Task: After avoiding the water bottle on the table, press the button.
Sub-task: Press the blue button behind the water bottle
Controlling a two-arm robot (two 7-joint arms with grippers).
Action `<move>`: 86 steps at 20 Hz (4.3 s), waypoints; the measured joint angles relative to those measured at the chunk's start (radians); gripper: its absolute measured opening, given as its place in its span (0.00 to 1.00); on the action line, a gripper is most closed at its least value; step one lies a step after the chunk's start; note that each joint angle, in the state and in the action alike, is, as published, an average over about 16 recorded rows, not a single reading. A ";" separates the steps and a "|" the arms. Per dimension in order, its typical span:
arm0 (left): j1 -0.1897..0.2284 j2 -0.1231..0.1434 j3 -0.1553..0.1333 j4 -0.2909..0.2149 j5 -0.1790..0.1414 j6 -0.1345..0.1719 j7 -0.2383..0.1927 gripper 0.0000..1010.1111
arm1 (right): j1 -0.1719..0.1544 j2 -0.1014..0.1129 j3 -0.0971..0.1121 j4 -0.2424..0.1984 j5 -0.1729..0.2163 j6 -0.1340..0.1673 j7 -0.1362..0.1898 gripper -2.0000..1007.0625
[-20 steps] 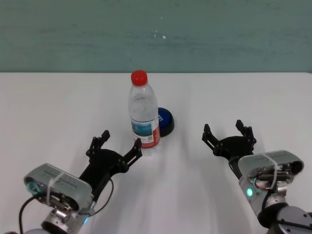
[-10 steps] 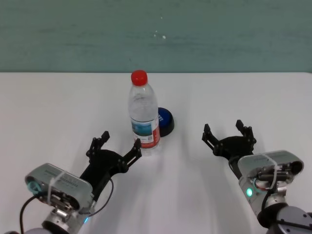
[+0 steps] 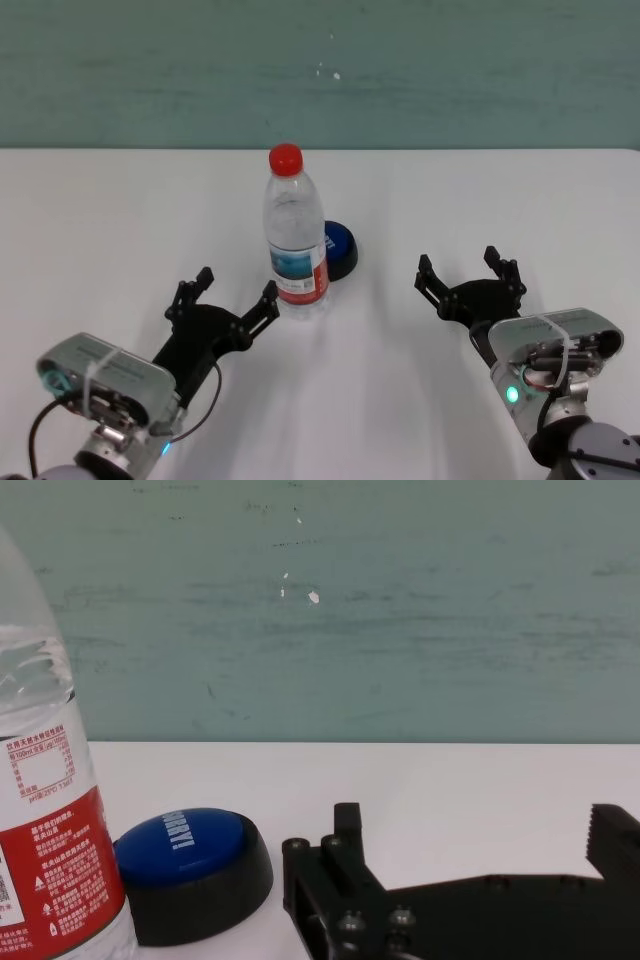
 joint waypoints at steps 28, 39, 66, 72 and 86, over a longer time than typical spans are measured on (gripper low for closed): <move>0.006 0.018 -0.064 -0.023 -0.058 0.019 -0.002 1.00 | 0.000 0.000 0.000 0.000 0.000 0.000 0.000 1.00; -0.048 0.005 -0.073 0.030 -0.045 0.015 0.012 1.00 | 0.000 0.000 0.000 0.000 0.000 0.000 0.000 1.00; -0.183 -0.015 -0.062 0.195 -0.020 -0.046 0.003 1.00 | 0.000 0.000 0.000 0.000 0.000 0.000 0.000 1.00; -0.206 -0.016 -0.059 0.218 -0.018 -0.053 0.000 1.00 | 0.000 0.000 0.000 0.000 0.000 0.000 0.000 1.00; -0.264 -0.014 -0.047 0.267 -0.022 -0.049 -0.016 1.00 | 0.000 0.000 0.000 0.000 0.000 0.000 0.000 1.00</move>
